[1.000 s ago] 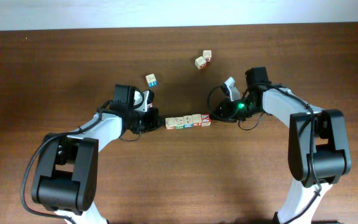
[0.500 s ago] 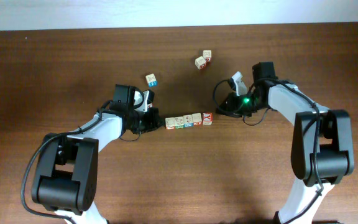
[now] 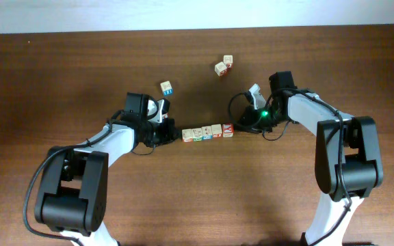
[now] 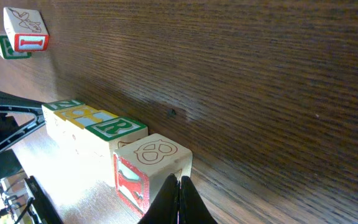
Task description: Rotate 5 blocks
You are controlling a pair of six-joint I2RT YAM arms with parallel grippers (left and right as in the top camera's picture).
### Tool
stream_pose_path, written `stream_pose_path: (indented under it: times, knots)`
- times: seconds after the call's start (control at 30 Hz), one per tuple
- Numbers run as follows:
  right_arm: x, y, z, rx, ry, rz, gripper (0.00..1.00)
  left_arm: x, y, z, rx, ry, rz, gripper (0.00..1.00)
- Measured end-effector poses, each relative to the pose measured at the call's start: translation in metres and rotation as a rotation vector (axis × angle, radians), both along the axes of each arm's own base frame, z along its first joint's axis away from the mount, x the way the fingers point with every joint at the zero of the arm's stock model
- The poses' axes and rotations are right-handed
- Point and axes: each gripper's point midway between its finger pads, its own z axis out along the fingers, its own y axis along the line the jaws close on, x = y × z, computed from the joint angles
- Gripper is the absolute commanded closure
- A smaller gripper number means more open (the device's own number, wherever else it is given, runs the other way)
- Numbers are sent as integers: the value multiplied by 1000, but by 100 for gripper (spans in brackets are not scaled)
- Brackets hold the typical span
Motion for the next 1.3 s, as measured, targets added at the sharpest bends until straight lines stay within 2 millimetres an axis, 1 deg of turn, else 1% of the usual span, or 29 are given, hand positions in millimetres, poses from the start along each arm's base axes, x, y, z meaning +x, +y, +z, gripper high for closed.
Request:
stream_pose_path:
  times: [0.07,0.23,0.6,0.8,1.0,1.3]
  knots:
    - [-1,1,0,-3,2,1,96,0,0,0,0,0,0,100]
    - [-4,10,-2,-14,-1,26,96,0,0,0,1,1,1,100]
    - [-3,10,-1,-14,-8,28,96,0,1,0,1,0,3,100]
    - [-2,14,3,21,-25,43,96,1,3,-1,13,-2,10,100]
    - [1,21,12,90,-48,55,96,3,9,-3,29,-1,26,100]
    - [1,27,16,105,-53,68,96,5,13,-5,47,-4,38,100]
